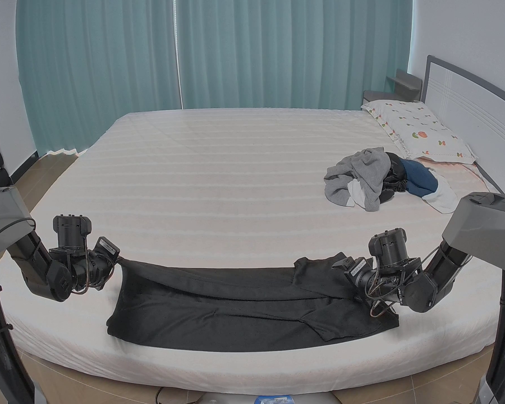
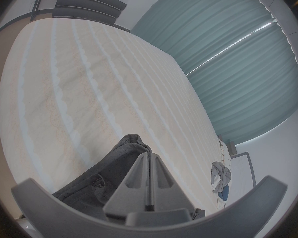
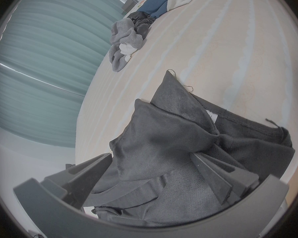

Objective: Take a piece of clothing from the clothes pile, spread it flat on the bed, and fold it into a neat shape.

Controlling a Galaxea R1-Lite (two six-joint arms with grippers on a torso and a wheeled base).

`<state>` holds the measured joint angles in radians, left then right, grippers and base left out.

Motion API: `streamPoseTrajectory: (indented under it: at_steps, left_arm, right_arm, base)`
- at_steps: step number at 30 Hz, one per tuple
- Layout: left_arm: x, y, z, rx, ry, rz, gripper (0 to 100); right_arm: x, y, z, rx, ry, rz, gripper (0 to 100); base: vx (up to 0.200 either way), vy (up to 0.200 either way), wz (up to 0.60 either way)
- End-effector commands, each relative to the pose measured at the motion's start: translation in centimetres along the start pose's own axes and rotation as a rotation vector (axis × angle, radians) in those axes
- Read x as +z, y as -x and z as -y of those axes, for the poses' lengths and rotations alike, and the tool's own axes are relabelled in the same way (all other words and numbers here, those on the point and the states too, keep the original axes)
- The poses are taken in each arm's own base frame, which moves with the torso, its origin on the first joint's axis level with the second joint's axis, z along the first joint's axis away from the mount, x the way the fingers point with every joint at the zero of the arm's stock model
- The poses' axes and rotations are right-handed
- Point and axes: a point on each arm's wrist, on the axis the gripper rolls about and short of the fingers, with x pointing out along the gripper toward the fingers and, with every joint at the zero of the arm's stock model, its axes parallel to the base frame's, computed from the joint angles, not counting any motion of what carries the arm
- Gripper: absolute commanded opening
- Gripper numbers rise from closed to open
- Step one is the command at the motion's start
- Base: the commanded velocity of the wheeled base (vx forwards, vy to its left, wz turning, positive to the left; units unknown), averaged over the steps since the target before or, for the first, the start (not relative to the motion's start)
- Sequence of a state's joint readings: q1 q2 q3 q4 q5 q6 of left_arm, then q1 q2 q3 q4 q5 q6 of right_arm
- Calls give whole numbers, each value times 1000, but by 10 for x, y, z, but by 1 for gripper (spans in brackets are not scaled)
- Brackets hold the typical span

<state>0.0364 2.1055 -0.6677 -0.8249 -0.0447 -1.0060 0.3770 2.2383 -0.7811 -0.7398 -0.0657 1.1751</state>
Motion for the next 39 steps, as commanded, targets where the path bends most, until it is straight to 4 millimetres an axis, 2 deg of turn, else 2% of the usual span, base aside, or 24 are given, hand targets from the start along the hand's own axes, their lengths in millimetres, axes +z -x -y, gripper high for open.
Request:
streamPoseTrajectory:
  at_steps: [1, 2, 6, 15, 23, 28, 31, 32, 39]
  left_arm:
    - [0, 0, 0, -2, 0, 2, 0]
    - [0, 0, 0, -2, 0, 2, 0]
    - [1, 0, 1, -2, 0, 4, 0]
    - [1, 1, 0, 0, 11, 5, 0]
    - [2, 2, 2, -6, 9, 12, 0]
    - [4, 2, 5, -15, 7, 19, 0]
    - [3, 2, 4, -14, 6, 15, 0]
    - [2, 2, 4, -14, 7, 11, 0]
    - [1, 1, 1, -2, 34, 4, 0]
  right_arm:
    - [0, 3, 0, 0, 0, 0, 100]
    - [0, 3, 0, -2, 0, -1, 0]
    - [-2, 0, 5, -39, 5, -15, 0]
    - [1, 1, 3, -69, 5, -24, 0]
    - [21, 11, -9, -56, -10, 9, 0]
    - [26, 17, -14, -45, -6, 12, 0]
    - [26, 15, -10, -58, 21, 11, 0]
    - [27, 15, -8, -64, 30, 11, 100]
    - [37, 27, 3, -77, 70, 13, 100]
  base:
    - [0, 0, 0]
    - [0, 0, 0]
    - [0, 0, 0]
    - [0, 0, 0]
    - [0, 0, 0]
    - [0, 0, 0]
    - [0, 0, 0]
    - [0, 0, 0]
    - [0, 0, 0]
